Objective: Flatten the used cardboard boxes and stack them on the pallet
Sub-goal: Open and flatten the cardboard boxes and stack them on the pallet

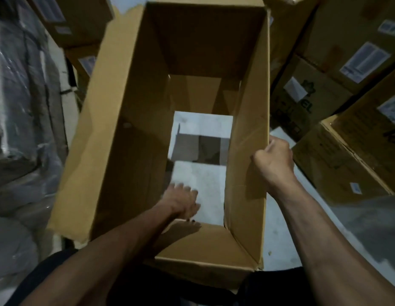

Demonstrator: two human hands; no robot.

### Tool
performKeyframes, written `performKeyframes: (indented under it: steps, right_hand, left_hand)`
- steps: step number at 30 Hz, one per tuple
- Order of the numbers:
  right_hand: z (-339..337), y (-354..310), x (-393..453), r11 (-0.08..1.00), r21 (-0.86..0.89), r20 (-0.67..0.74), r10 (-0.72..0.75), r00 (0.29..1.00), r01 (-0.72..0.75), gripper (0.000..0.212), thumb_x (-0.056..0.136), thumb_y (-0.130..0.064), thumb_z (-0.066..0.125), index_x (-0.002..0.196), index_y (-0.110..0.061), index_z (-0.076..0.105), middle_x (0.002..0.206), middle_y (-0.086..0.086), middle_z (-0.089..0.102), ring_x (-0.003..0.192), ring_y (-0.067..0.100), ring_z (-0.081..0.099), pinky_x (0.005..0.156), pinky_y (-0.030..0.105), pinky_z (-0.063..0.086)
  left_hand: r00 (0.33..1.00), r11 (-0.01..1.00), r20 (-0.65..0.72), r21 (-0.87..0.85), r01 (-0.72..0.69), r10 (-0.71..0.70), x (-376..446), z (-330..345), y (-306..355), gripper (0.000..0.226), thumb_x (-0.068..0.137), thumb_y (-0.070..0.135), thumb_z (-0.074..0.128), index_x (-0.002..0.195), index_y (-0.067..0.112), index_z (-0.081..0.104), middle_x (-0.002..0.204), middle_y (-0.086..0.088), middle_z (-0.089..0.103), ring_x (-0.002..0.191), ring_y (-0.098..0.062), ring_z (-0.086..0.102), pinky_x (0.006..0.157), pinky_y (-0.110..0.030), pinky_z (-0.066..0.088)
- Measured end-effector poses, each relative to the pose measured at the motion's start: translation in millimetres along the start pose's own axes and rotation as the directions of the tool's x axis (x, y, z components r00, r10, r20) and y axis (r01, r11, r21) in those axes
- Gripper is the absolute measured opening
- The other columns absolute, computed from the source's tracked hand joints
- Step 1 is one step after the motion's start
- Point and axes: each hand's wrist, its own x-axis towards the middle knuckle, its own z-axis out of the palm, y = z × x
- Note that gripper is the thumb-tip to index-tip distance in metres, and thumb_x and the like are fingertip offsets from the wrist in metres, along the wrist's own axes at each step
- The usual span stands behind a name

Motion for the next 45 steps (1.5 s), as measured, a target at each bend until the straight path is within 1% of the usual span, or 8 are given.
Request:
performKeyframes:
  steps: [5,9,16,23,27,32,41,45]
  right_hand:
    - [-4,7,2,0.999,0.022,-0.084,0.032,0.996,-0.030,0.018,0.095,-0.006,0.054,0.100,-0.021,0.063,0.092,0.004,0.066,0.087,0.029,0.064,0.079,0.044,0.057]
    - [-3,3,-1,0.996,0.044,-0.153,0.082,0.985,-0.076,0.016,0.095,-0.006,0.054,0.099,-0.021,0.060,0.098,0.006,0.065,0.090,0.032,0.064,0.083,0.050,0.057]
    - [4,-15,-4,0.955,0.270,-0.240,0.191,0.952,-0.123,0.016,0.094,-0.006,0.052,0.103,-0.014,0.061,0.101,0.010,0.066,0.094,0.033,0.064,0.083,0.045,0.055]
    - [27,-30,7,0.866,0.466,-0.150,0.279,0.948,-0.181,0.031,0.089,-0.008,0.046,0.117,-0.007,0.059,0.106,0.014,0.066,0.092,0.033,0.066,0.080,0.047,0.060]
    - [33,-25,18,0.796,0.570,-0.078,0.299,0.951,-0.203,0.040,0.078,-0.015,0.045,0.115,-0.015,0.062,0.104,0.011,0.069,0.092,0.034,0.068,0.079,0.054,0.060]
    - [23,-37,5,0.750,0.632,-0.013,0.264,0.964,-0.197,0.035,0.094,0.001,0.044,0.126,-0.007,0.058,0.110,0.015,0.065,0.095,0.035,0.067,0.056,0.047,0.061]
    - [22,-70,-24,0.855,0.483,0.026,-0.230,0.973,0.189,0.071,0.101,-0.047,0.051,0.159,-0.025,0.017,0.160,0.005,0.034,0.141,0.026,0.043,0.113,0.049,0.042]
    - [37,-52,-28,0.955,0.275,0.142,-0.156,0.978,0.112,0.064,0.105,-0.042,0.045,0.160,-0.028,0.014,0.165,0.003,0.024,0.147,0.027,0.032,0.117,0.049,0.033]
  left_hand:
    - [0.747,0.935,-0.628,0.084,0.344,-0.219,-69,-73,-44,0.080,0.097,0.056,0.042,0.159,0.018,0.007,0.167,-0.012,-0.008,0.152,-0.035,-0.013,0.121,-0.054,-0.008]
    - [0.518,0.846,-0.676,-0.340,0.411,-0.524,-101,-87,-83,0.099,0.088,0.042,0.064,0.158,0.012,0.001,0.165,-0.020,0.000,0.151,-0.041,0.006,0.120,-0.056,0.010]
    - [0.786,0.849,-0.492,-0.522,0.077,-0.374,-107,-60,-101,0.094,0.084,0.004,0.060,0.158,0.033,0.011,0.128,-0.020,0.060,0.112,-0.040,0.060,0.088,-0.046,0.050]
    - [0.881,0.873,-0.458,-0.472,-0.125,-0.121,-120,-31,-88,0.062,0.103,0.053,0.029,0.159,0.032,0.013,0.162,-0.001,0.029,0.143,-0.022,0.036,0.114,-0.034,0.031]
    - [0.943,0.922,-0.332,-0.357,-0.152,0.027,-121,-34,-53,0.109,0.076,0.085,0.033,0.160,0.024,0.000,0.167,-0.005,0.007,0.153,-0.022,0.014,0.123,-0.038,0.018]
    - [0.823,0.969,-0.564,-0.233,-0.087,-0.061,-101,-34,-30,0.059,0.094,0.034,0.058,0.146,0.028,0.030,0.132,-0.006,0.059,0.113,-0.036,0.058,0.083,-0.041,0.048]
    - [0.577,0.711,-0.757,-0.585,-0.389,-0.307,-127,-51,-78,0.039,0.069,0.025,0.050,0.104,0.030,0.068,0.085,-0.002,0.074,0.086,-0.032,0.070,0.074,-0.038,0.054]
    - [0.586,0.497,-0.652,-0.754,-0.429,-0.482,-128,-76,-104,0.029,0.080,0.033,0.066,0.106,0.022,0.073,0.094,0.001,0.074,0.093,-0.019,0.070,0.083,-0.040,0.057]
